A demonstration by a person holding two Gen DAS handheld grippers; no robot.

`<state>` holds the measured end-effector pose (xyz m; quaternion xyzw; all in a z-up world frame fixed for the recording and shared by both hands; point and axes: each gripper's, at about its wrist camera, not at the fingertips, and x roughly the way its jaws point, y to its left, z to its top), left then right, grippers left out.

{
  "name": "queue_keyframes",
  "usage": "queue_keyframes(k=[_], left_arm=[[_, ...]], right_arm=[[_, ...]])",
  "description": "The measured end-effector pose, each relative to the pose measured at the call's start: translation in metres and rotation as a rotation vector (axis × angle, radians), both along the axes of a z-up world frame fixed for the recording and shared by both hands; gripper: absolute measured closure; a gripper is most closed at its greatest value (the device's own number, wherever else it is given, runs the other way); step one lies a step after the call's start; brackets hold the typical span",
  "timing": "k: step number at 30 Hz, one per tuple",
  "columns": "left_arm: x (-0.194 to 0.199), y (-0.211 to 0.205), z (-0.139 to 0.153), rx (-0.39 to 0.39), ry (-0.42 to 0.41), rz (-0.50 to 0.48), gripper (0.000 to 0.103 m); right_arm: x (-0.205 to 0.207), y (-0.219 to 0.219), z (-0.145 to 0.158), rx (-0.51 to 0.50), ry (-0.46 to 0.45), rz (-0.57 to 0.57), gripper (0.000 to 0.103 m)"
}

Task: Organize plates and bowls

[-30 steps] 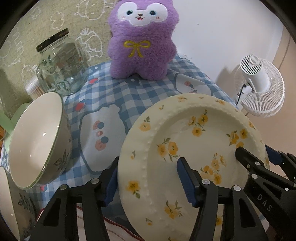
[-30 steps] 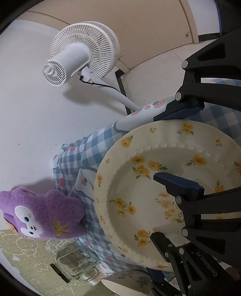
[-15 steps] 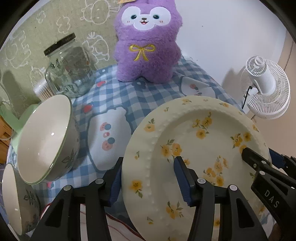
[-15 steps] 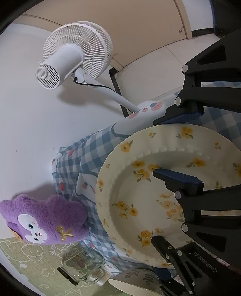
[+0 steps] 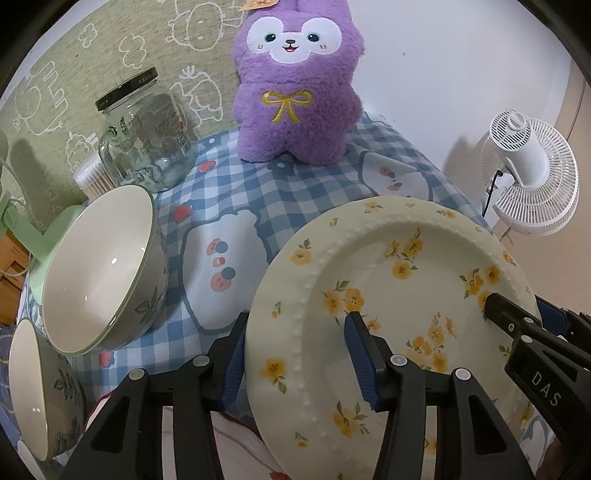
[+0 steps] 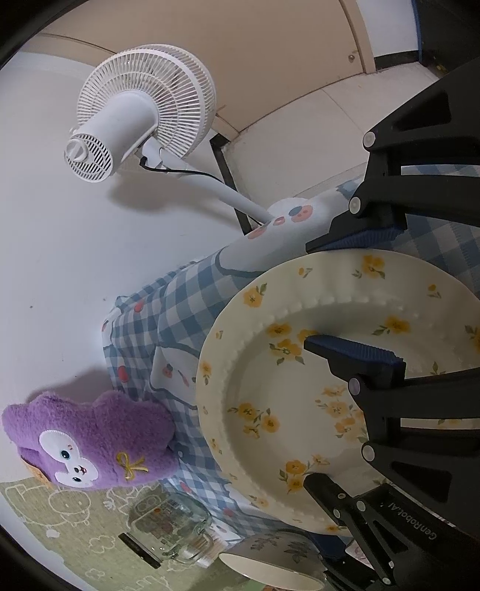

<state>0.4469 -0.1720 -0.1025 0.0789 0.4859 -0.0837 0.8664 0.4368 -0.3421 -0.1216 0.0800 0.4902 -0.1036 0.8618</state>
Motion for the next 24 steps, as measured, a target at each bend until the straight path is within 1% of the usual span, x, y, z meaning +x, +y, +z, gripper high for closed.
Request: queue_keyframes(k=[8, 20, 24], left_arm=[[-0.008, -0.003, 0.003, -0.004, 0.007, -0.012, 0.052], [-0.008, -0.004, -0.003, -0.013, 0.034, -0.035, 0.051], [-0.009, -0.007, -0.003, 0.010, 0.027, -0.049, 0.051]], right_arm=[[-0.010, -0.003, 0.003, -0.013, 0.007, 0.000, 0.056], [-0.022, -0.005, -0.002, 0.013, 0.044, -0.006, 0.057], [-0.026, -0.001, -0.001, -0.008, 0.064, -0.023, 0.056]])
